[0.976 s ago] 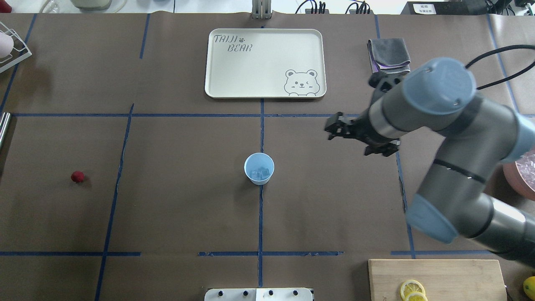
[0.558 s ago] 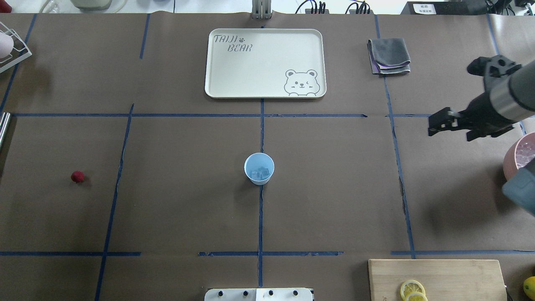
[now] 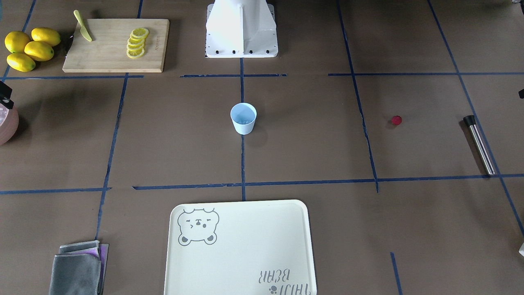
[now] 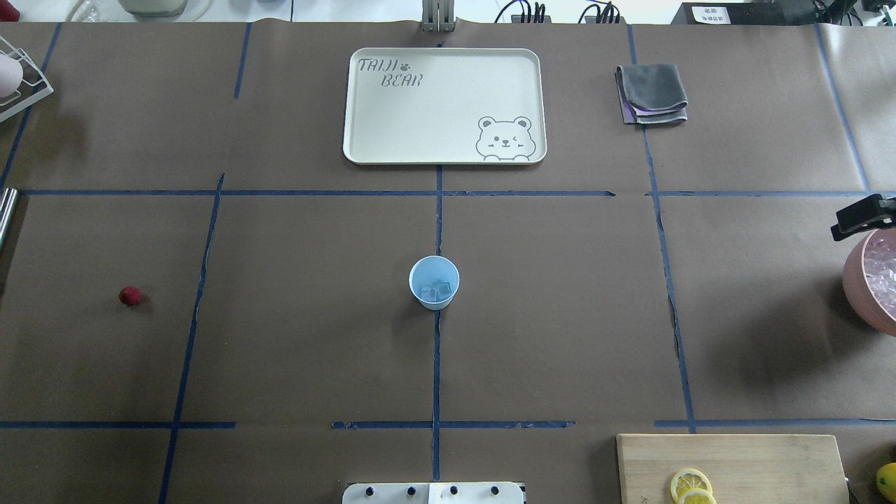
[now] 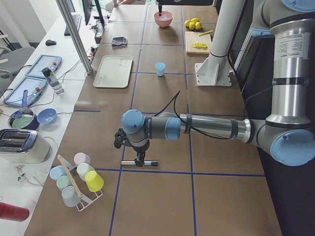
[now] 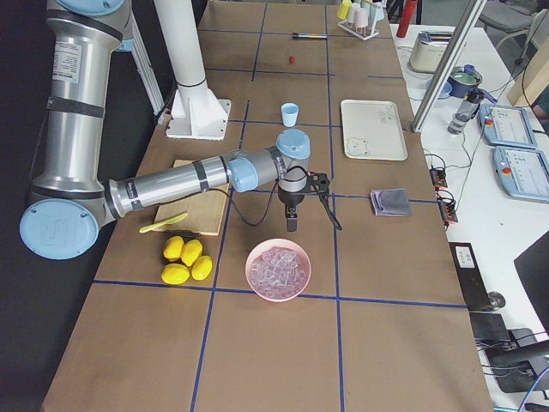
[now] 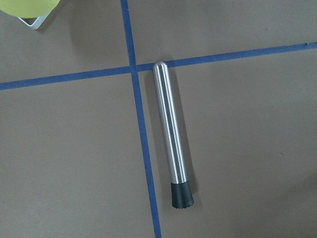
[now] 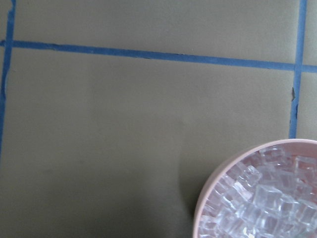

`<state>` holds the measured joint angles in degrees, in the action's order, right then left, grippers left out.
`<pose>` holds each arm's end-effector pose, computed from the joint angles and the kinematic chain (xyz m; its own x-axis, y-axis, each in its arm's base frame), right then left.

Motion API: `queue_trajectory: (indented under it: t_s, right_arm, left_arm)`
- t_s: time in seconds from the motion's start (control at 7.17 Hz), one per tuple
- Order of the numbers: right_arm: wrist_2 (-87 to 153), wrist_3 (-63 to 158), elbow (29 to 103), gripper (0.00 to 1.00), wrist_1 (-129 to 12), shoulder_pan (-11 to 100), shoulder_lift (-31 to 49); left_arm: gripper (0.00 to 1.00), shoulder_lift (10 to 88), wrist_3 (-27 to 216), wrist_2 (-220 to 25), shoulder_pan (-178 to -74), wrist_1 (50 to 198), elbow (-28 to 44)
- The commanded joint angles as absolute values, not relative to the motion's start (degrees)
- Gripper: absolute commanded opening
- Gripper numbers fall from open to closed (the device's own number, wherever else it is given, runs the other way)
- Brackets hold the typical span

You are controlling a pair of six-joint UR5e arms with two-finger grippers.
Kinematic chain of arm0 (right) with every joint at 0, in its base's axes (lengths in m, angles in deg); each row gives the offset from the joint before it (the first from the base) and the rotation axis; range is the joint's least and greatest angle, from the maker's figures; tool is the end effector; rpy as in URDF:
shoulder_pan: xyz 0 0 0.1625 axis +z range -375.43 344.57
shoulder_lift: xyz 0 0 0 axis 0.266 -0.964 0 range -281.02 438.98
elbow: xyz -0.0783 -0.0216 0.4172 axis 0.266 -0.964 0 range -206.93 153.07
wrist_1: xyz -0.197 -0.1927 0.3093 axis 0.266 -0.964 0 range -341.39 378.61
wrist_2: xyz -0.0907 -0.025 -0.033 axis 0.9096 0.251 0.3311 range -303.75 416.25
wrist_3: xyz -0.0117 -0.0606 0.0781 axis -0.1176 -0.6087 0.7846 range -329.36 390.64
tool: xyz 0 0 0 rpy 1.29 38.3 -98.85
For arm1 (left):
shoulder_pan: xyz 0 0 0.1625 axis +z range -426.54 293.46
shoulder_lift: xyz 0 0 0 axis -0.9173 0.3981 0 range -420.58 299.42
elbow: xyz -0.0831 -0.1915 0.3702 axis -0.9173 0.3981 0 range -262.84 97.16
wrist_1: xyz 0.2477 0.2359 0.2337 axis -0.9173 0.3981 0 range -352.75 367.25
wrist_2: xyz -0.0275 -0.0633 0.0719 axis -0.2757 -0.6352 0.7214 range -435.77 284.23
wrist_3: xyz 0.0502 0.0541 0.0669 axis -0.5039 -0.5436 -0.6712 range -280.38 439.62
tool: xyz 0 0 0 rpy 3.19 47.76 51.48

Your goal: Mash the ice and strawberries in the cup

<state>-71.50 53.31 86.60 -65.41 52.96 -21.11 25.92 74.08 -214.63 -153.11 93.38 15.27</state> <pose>-0.0901 -0.4238 0.5309 0.7430 -0.1054 0.6609 0.0662 0.9943 0.0841 -0.0303 -0.4682 0.6193 0.6472 0.1452 -0.7483 -0.1230 0.9887 0.0856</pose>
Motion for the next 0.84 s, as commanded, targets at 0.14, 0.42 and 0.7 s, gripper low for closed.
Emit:
queue_trajectory:
  t_s: [0.14, 0.42, 0.7]
  right_arm:
    - [-70.23, 28.11, 81.64, 1.0, -63.04, 55.83, -24.38]
    - [-70.14, 16.97, 77.32, 0.99, -62.78, 57.96, -24.2]
    - [-70.13, 7.47, 74.34, 0.95, -62.69, 57.87, -24.2]
  left_arm:
    - [1.0, 25.91, 74.17, -214.64, -153.11, 93.29, 15.16]
    - [1.0, 25.91, 74.17, -214.64, -153.11, 93.29, 15.15]
    - [1.0, 25.91, 74.17, -214.72, -153.11, 93.29, 15.24]
